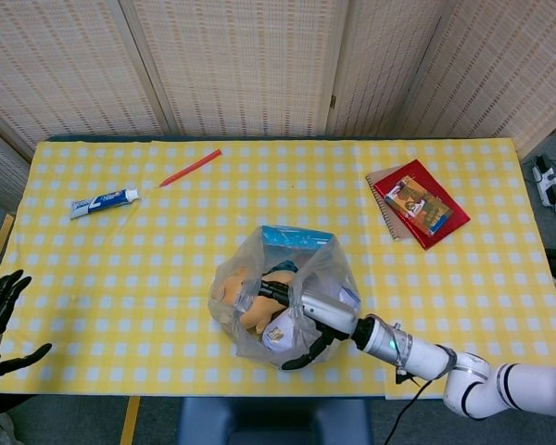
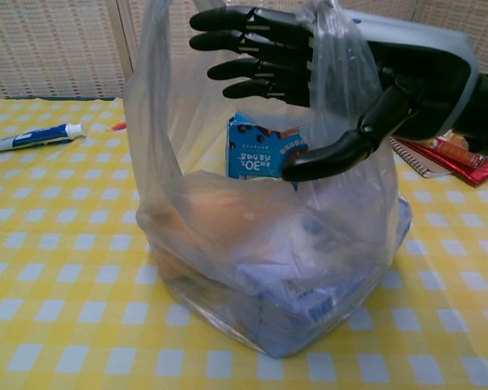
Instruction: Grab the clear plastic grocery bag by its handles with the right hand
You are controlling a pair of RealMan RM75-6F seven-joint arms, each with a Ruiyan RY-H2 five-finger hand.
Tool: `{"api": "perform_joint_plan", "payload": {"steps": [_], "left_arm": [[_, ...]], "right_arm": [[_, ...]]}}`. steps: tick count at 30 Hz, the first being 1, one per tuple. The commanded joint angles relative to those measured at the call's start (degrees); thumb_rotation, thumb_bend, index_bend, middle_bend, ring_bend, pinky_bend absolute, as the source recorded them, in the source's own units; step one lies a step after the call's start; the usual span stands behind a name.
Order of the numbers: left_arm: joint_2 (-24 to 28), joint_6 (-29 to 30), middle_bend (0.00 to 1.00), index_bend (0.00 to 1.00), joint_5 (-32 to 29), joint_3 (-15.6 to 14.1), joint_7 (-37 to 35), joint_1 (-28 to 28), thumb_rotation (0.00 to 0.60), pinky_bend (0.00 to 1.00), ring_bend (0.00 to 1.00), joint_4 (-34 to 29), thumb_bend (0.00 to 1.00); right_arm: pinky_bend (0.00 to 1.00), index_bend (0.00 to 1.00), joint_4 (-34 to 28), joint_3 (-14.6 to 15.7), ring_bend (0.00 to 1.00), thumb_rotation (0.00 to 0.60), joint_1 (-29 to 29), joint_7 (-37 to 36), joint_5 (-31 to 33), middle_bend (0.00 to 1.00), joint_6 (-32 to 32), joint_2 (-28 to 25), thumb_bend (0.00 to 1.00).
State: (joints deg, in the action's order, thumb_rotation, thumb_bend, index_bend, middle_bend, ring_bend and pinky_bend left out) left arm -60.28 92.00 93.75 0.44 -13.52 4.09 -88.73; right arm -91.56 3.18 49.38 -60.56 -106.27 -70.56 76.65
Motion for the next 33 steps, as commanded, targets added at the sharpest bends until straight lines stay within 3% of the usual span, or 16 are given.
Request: {"api": "perform_joint_plan", "payload": {"steps": [1, 20, 33], "left_arm": [[0.07, 0.09, 0.07, 0.06, -0.01, 0.03, -0.14, -0.04, 0.600, 0.00, 0.03, 0.02, 0.10], [0.72, 1.49, 0.07, 0.06, 0.52, -0.06, -1.49, -0.71, 0.600, 0.00, 0.03, 0.02, 0.10], [0.83, 1.39, 0.07, 0.06, 0.33, -0.04, -1.81, -0.81, 0.600, 0.00, 0.03, 0.09, 0.10]], "right_arm": [[0.00, 0.00, -0.37, -0.44, 0.00, 0.600, 0.81, 1.55, 0.75, 0.00, 1.56, 0.58, 0.16], [0.00, 0.00, 0.24, -3.70, 0.00, 0.600, 4.18, 6.87, 4.29, 0.00, 6.07, 4.75, 0.16], [0.00, 0.00, 3.95, -5.07, 0.00, 0.600, 5.09, 3.27, 4.39, 0.00, 3.49, 8.28, 0.16]]}}
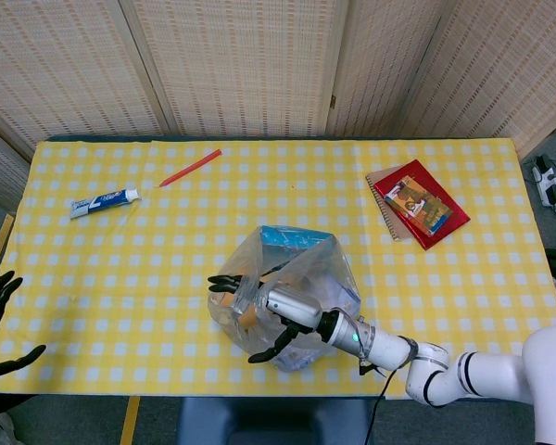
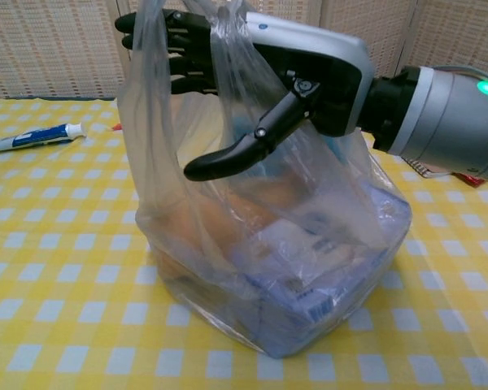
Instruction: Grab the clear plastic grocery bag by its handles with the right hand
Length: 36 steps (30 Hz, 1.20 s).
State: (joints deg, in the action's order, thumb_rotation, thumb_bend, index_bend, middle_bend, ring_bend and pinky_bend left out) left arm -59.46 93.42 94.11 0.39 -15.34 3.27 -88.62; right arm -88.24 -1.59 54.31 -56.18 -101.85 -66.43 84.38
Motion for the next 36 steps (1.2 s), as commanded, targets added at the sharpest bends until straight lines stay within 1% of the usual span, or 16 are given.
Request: {"api": "perform_joint_plan", "payload": {"steps": [1, 7, 16, 23, 31, 34, 36], "left_arm": [[0.00, -0.12, 0.07, 0.06, -0.10, 0.03, 0.04, 0.03, 0.600, 0.00, 0.03, -0.03, 0.10], [0.04, -0.24, 0.07, 0.06, -0.29, 0.07, 0.13, 0.00, 0.600, 0.00, 0.03, -0.08, 0.10], [0.15, 0.10, 0.07, 0.06, -0.53, 0.22, -0.22, -0.24, 0.600, 0.00, 0.03, 0.07, 0.10], [0.20, 0.16, 0.07, 0.06, -0.56, 0.23, -0.33, -0.34, 0.600, 0.00, 0.03, 0.09, 0.10], [0.19, 0.14, 0.08, 0.06, -0.60, 0.19, 0.08, -0.47, 0.600, 0.00, 0.03, -0.12, 0.10], [0.18, 0.13, 0.08, 0.06, -0.62, 0.22, 0.11, -0.48, 0.600, 0.00, 0.03, -0.14, 0.10], [0.19, 0.15, 0.08, 0.06, -0.65, 0.25, 0.08, -0.50, 0.600, 0.00, 0.03, -0.12, 0.10]], "right_arm": [[0.00, 0.00, 1.04, -0.53, 0.00, 0.600, 0.28, -2.05, -0.13, 0.00, -1.19, 0.94, 0.16], [0.00, 0.00, 4.07, -1.57, 0.00, 0.600, 1.04, -6.03, -0.80, 0.00, -3.85, 3.43, 0.16], [0.00, 0.00, 6.98, -2.46, 0.00, 0.600, 2.57, -10.97, -0.46, 0.00, -4.93, 5.04, 0.16], [0.00, 0.00, 6.98, -3.37, 0.00, 0.600, 2.83, -11.55, -0.64, 0.00, -7.12, 4.78, 0.16], [0.00, 0.00, 5.98, -3.96, 0.00, 0.600, 3.01, -9.75, -0.67, 0.00, -8.33, 4.24, 0.16], [0.00, 0.00, 5.73, -4.17, 0.00, 0.600, 2.89, -9.30, -0.60, 0.00, -9.05, 4.39, 0.16], [0.00, 0.00, 5.85, -4.54, 0.00, 0.600, 2.43, -10.40, -0.33, 0.00, -10.65, 5.17, 0.16]]}}
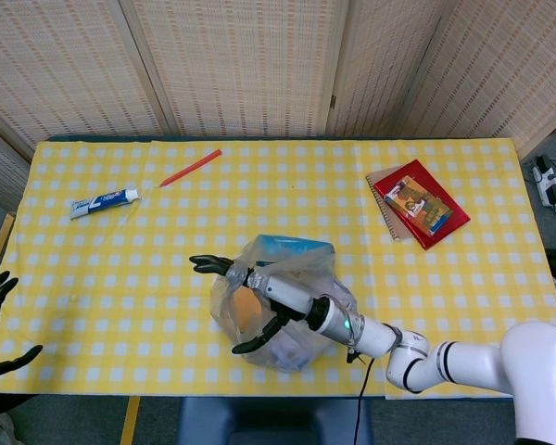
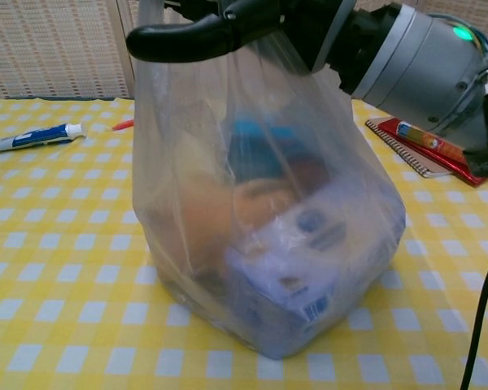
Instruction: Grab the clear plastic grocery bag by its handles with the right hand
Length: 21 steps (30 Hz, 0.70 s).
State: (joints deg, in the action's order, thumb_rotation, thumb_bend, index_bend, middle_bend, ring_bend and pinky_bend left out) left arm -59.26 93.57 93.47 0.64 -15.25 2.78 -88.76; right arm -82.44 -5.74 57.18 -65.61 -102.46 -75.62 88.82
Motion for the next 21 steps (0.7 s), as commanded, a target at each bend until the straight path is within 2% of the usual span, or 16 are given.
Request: {"api": "perform_joint_plan", "payload": {"steps": [1, 5, 8, 9, 13, 16, 21], "left_arm": [[0.00, 0.01, 0.08, 0.06, -0.01, 0.02, -0.03, -0.02, 0.600, 0.00, 0.03, 0.03, 0.10], [0.04, 0.11, 0.08, 0.06, 0.09, 0.01, -0.13, -0.06, 0.600, 0.00, 0.03, 0.03, 0.10], [0.06, 0.27, 0.08, 0.06, 0.20, -0.02, -0.22, -0.14, 0.600, 0.00, 0.03, 0.08, 0.10], [0.05, 0.27, 0.08, 0.06, 0.22, -0.02, -0.26, -0.14, 0.600, 0.00, 0.03, 0.11, 0.10], [-0.03, -0.12, 0.08, 0.06, 0.11, 0.02, -0.27, 0.04, 0.600, 0.00, 0.03, 0.23, 0.10], [-0.12, -0.48, 0.08, 0.06, 0.10, -0.02, 0.01, 0.19, 0.600, 0.00, 0.03, 0.17, 0.10], [-0.24, -0.85, 0.08, 0.06, 0.07, -0.05, 0.52, 0.33, 0.600, 0.00, 0.03, -0.02, 0.10]], "right_arm": [[0.00, 0.00, 0.22, -0.56, 0.00, 0.600, -0.72, -1.95, 0.50, 0.00, -2.33, 1.24, 0.16], [0.00, 0.00, 0.48, -1.96, 0.01, 0.600, -2.11, -10.81, 3.49, 0.00, -5.55, 3.45, 0.16], [0.01, 0.00, -0.84, -3.34, 0.06, 0.600, -2.81, -18.33, 7.29, 0.05, -5.05, 3.63, 0.16], [0.04, 0.00, -1.63, -3.70, 0.08, 0.600, -2.98, -20.31, 8.53, 0.08, -4.41, 3.39, 0.16], [0.28, 0.01, -7.18, -5.50, 0.16, 0.600, -3.64, -27.18, 14.32, 0.15, 0.14, 1.13, 0.16], [0.40, 0.12, -11.21, -7.19, 0.24, 0.600, -4.28, -29.26, 18.78, 0.21, 3.54, -0.83, 0.16], [0.64, 0.40, -16.49, -10.11, 0.44, 0.600, -5.84, -24.69, 25.04, 0.39, 6.42, -2.71, 0.16]]}}
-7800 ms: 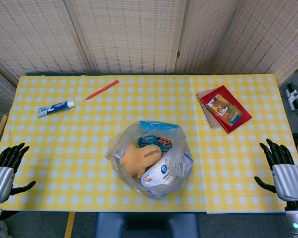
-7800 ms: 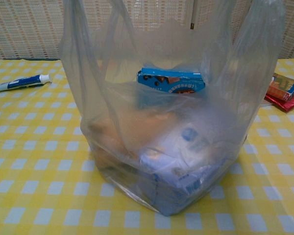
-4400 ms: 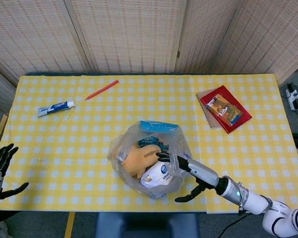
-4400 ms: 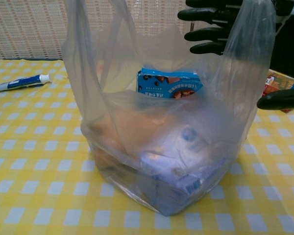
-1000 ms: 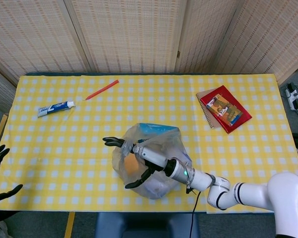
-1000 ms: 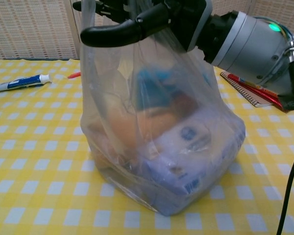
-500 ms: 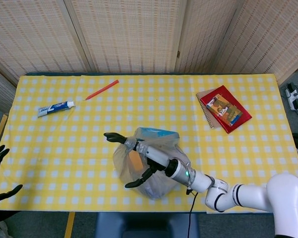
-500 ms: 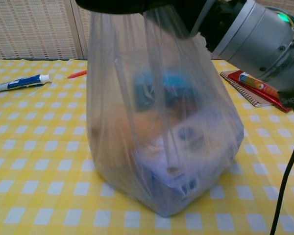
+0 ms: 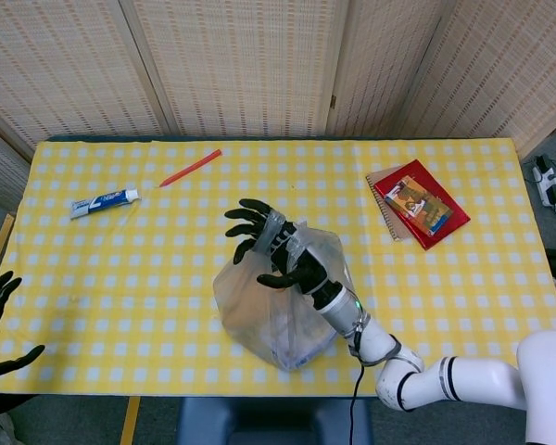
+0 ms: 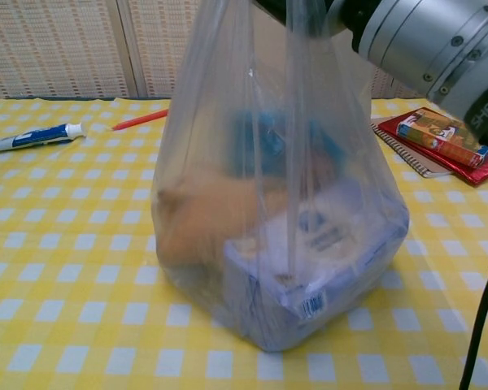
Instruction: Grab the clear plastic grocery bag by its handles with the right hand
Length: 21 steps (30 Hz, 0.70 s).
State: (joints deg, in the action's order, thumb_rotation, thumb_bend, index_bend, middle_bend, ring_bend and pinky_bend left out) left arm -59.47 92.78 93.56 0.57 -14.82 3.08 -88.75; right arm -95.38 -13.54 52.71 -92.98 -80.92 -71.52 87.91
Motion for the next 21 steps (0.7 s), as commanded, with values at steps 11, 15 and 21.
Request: {"api": "perform_joint_plan", "payload": {"steps": [11, 15, 21], "left_arm": [[-0.26, -0.50, 0.08, 0.06, 0.28, -0.15, 0.96, 0.28, 0.600, 0.00, 0.03, -0.39, 0.10], [-0.23, -0.35, 0.08, 0.06, 0.50, -0.23, 1.05, 0.24, 0.600, 0.00, 0.03, -0.51, 0.10], [-0.08, 0.05, 0.08, 0.06, 1.01, -0.43, 0.71, 0.12, 0.600, 0.00, 0.03, -0.62, 0.10]], "right_arm": [[0.97, 0.74, -12.69, -7.88, 0.74, 0.600, -3.96, 19.94, 14.06, 0.74, 5.72, -4.46, 0.38], [0.97, 0.74, -14.98, -9.80, 0.74, 0.600, -4.34, 22.85, 17.05, 0.74, 7.59, -4.81, 0.38], [0.97, 0.74, -20.20, -12.55, 0.74, 0.600, -5.66, 25.19, 18.24, 0.74, 10.17, -6.97, 0.38]]}}
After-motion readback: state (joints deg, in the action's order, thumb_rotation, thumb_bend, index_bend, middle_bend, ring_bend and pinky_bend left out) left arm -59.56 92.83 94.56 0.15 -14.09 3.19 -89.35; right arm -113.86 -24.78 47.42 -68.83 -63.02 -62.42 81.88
